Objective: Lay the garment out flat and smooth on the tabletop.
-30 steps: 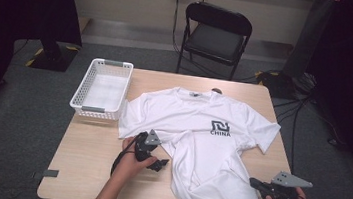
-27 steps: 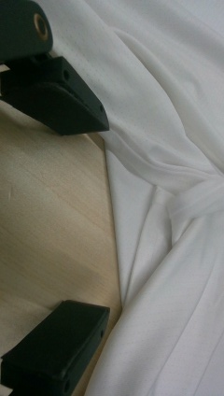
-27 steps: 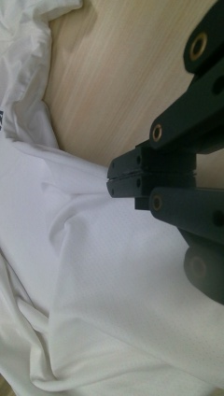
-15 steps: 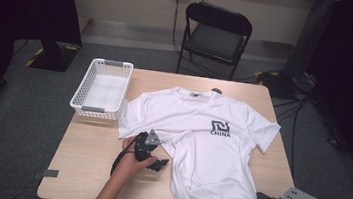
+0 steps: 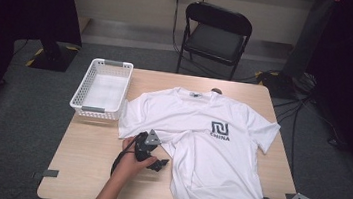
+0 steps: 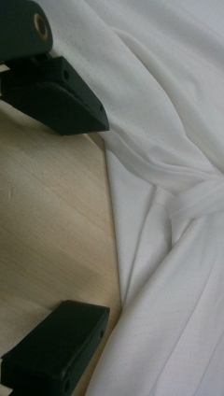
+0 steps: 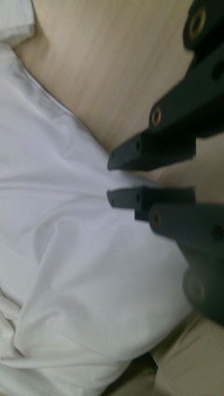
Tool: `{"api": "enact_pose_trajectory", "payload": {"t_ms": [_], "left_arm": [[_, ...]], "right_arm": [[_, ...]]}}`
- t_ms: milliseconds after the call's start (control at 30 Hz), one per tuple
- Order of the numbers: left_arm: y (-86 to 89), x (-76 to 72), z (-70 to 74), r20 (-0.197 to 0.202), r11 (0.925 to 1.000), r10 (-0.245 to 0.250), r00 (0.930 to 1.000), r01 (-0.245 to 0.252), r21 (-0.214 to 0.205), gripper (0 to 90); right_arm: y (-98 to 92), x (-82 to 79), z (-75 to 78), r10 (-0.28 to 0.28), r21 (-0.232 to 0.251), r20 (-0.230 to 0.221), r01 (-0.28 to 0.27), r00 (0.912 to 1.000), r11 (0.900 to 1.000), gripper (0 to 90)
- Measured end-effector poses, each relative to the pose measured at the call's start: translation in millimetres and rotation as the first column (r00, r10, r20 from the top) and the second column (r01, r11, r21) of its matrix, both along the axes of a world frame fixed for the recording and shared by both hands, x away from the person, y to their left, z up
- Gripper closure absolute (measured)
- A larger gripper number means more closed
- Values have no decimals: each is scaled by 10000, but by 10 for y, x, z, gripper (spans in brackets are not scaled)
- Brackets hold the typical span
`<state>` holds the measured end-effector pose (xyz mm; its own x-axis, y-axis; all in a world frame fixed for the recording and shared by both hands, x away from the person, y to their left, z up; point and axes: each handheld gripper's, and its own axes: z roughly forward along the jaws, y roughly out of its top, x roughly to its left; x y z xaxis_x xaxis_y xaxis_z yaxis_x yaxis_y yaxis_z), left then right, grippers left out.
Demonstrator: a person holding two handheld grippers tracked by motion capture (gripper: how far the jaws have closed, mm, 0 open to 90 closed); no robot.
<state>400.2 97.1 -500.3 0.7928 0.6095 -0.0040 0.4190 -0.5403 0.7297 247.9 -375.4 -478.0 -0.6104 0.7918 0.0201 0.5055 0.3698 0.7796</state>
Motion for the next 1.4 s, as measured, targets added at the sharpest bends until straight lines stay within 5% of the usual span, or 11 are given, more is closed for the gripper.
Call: {"api": "enact_pose_trajectory", "payload": {"t_ms": [100, 267, 433, 800, 1200, 1400], "left_arm": [[0, 0, 0, 2, 10000, 2, 10000, -2, 0, 97], [0, 0, 0, 1, 10000, 3, 10000, -3, 0, 97], [0, 0, 0, 2, 10000, -3, 10000, 3, -5, 97], [0, 0, 0, -3, 10000, -2, 10000, 2, -4, 97], [0, 0, 0, 0, 10000, -3, 10000, 3, -6, 97], [0, 0, 0, 0, 10000, -3, 10000, 3, 4, 98]], "right_arm": [[24, 58, 53, -3, 34, 196, 2, 9998, 10000, 639], [109, 290, 119, -87, 142, 355, 82, 9993, 9999, 296], [204, 562, 161, 24, 317, 417, -37, 9991, 9995, 117], [357, 1066, -13, 341, -11, 133, -341, 9993, 9994, 143], [353, 1349, -159, 97, -12, -306, -98, 9995, 10000, 145], [384, 1375, -211, 188, -464, -404, -207, 9990, 9987, 139]]}}
